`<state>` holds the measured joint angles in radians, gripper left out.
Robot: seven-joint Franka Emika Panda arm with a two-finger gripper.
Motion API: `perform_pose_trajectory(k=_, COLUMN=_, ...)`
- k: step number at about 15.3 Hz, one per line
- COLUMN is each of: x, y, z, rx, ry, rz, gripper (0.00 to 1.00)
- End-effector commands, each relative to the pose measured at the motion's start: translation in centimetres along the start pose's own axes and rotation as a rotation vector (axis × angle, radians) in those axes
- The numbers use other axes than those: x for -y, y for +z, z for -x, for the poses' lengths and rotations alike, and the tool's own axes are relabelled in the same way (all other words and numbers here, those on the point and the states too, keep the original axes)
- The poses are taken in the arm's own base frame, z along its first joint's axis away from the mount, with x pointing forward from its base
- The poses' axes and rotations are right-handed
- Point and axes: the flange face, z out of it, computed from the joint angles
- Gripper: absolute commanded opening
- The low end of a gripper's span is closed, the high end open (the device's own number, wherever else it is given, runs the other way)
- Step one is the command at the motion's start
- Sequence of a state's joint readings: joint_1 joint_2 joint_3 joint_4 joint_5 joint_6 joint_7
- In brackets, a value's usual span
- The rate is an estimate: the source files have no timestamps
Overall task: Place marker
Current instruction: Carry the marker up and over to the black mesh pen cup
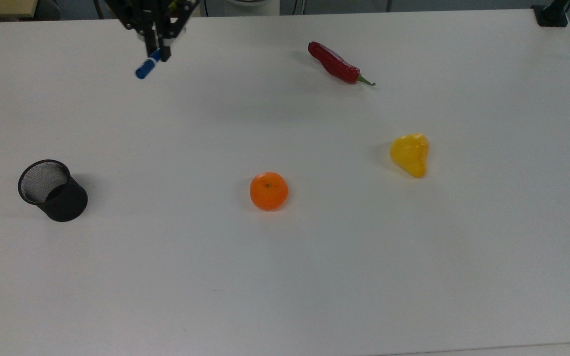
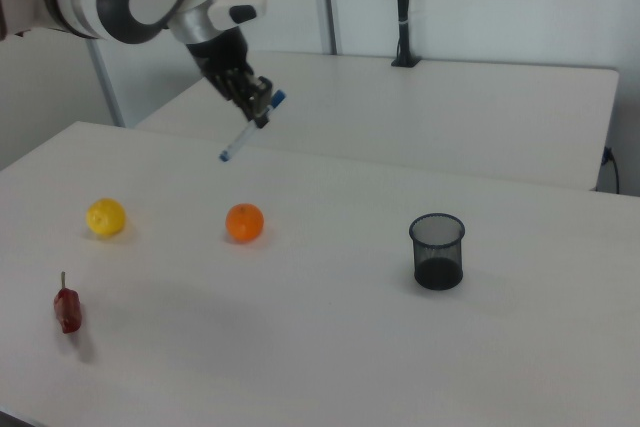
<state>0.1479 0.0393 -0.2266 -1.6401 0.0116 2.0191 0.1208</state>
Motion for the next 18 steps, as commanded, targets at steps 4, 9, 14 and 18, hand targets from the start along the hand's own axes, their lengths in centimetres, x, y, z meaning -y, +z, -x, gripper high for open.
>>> perform_pose_trajectory(k=4, x=-8.2, y=1.9, z=-3.3, rx=-0.263, ry=0.086, rz=0.071, gripper=0.00)
perform_pose_trajectory(k=9, x=-12.5, y=6.2, z=-4.4, rx=-0.396, ry=0.125, rz=0.128, gripper=0.00)
perform_pose_trajectory(k=14, x=-16.3, y=10.8, z=-3.8, rx=-0.533, ry=0.155, rz=0.177, gripper=0.00)
perform_pose_trajectory(k=18, x=-17.6, y=14.4, z=-3.6, rx=-0.598, ry=0.155, rz=0.202, gripper=0.00)
